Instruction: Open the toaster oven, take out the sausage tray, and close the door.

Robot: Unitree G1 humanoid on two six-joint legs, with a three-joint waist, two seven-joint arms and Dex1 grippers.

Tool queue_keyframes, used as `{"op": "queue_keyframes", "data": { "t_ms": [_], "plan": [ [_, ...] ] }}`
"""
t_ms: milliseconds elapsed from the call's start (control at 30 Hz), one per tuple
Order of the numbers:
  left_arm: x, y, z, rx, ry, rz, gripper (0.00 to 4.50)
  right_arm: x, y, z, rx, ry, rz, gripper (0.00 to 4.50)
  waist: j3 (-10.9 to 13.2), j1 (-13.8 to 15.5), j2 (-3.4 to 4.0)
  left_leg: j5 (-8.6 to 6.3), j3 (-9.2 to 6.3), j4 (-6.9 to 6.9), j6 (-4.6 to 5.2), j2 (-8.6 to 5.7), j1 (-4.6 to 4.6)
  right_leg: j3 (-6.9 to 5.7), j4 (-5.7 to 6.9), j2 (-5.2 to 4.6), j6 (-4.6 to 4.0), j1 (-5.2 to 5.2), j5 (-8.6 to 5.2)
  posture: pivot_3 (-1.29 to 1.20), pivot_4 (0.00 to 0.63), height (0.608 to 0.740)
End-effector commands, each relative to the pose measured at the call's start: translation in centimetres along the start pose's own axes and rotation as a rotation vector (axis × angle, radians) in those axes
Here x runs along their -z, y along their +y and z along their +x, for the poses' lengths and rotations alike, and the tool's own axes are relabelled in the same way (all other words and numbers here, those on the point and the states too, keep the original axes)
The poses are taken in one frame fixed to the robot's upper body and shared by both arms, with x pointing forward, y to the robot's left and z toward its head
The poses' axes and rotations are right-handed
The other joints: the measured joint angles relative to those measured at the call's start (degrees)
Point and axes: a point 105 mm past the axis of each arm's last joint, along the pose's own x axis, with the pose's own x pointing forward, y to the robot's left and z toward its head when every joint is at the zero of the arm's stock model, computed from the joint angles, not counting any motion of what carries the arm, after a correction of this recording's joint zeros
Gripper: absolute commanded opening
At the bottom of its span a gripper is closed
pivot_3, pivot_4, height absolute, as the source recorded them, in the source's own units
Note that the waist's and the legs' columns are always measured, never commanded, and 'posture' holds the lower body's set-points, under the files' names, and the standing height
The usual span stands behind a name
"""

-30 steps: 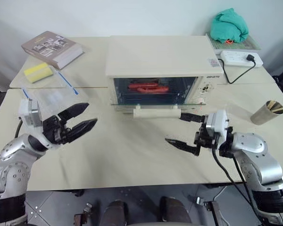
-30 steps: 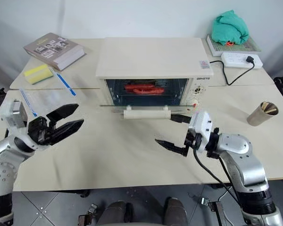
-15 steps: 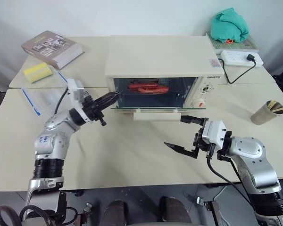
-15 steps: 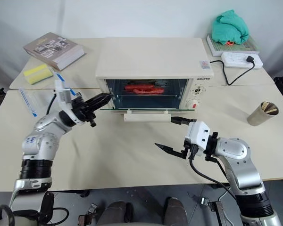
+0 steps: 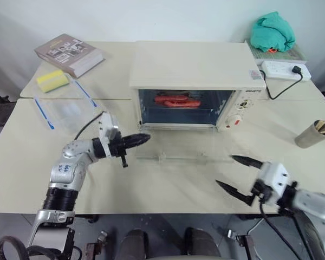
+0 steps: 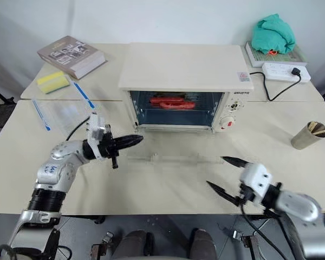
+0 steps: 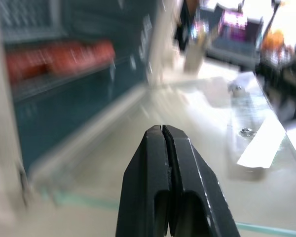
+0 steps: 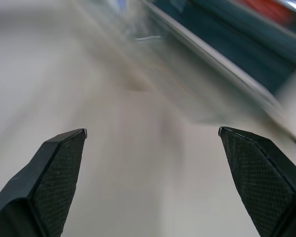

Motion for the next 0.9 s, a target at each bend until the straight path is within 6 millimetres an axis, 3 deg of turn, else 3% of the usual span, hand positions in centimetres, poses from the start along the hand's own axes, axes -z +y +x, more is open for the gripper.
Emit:
{"op": "queue_keyframes", "data": {
  "t_ms": [33,167,333,400,567,700,800,900],
  "plan": [
    [0.1,0.2,0.1,-0.021,0.004,0.044,0.03,-0.2,-1.2,-1.9,0.067,0.021,-0.067,4.5,0.0,-0.1,-0.02,0.01,0.0,0.02,0.01,0.01,0.02,0.0,-0.01,0.0,0.0,0.02,0.0,0.0,0.15,0.74],
    [1.9,-0.1,-0.2,-0.045,0.034,0.069,0.03,-0.6,-2.9,-2.4,0.17,0.022,-0.133,4.5,0.0,-0.4,0.01,0.05,-0.01,0.02,0.02,0.02,0.19,0.05,0.08,0.0,-0.01,0.13,0.0,0.0,0.15,0.74],
    [1.4,-0.1,-1.0,-0.066,-0.04,0.03,0.03,-3.9,-4.2,2.7,0.241,-0.031,-0.286,4.5,0.0,-1.3,0.01,0.07,-0.01,0.09,-0.01,0.04,0.21,0.09,0.22,-0.01,-0.02,0.1,0.01,0.0,0.15,0.74],
    [0.3,-0.4,-1.9,-0.07,-0.106,0.034,0.61,-5.3,-3.6,5.9,0.198,-0.054,-0.329,4.5,0.0,-1.4,0.01,0.1,-0.1,0.08,-0.05,0.05,0.19,0.04,0.3,-0.01,-0.04,0.06,0.0,0.0,0.15,0.74],
    [-1.2,-0.8,-4.1,-0.125,-0.179,0.096,2.16,-8.7,-3.0,11.0,0.19,-0.145,-0.503,4.5,0.0,-1.7,0.01,0.1,-0.1,0.07,-0.05,0.06,0.0,0.03,0.38,-0.01,-0.04,-0.17,0.0,0.0,0.15,0.74],
    [-1.6,-1.4,-6.6,-0.207,-0.196,0.126,3.39,-8.9,-3.0,14.5,0.228,-0.115,-0.705,4.5,0.0,-1.7,0.0,0.1,-0.16,0.07,-0.05,0.04,-0.02,0.0,0.4,-0.04,-0.04,-0.17,0.0,0.0,0.15,0.74],
    [-1.8,-1.8,-7.9,-0.258,-0.206,0.125,4.37,-8.4,-3.6,15.9,0.275,-0.066,-0.828,4.5,0.0,-1.8,0.0,0.09,-0.12,0.04,-0.06,0.04,-0.02,0.02,0.4,-0.04,-0.04,-0.2,0.0,0.0,0.15,0.74],
    [-1.5,-2.0,-8.5,-0.279,-0.195,0.119,4.47,-8.4,-5.0,16.9,0.357,-0.013,-0.876,4.5,0.0,-1.8,0.0,0.09,-0.15,0.04,-0.06,0.05,-0.07,0.0,0.42,-0.04,-0.04,-0.23,0.0,0.0,0.15,0.74]
  ]
}}
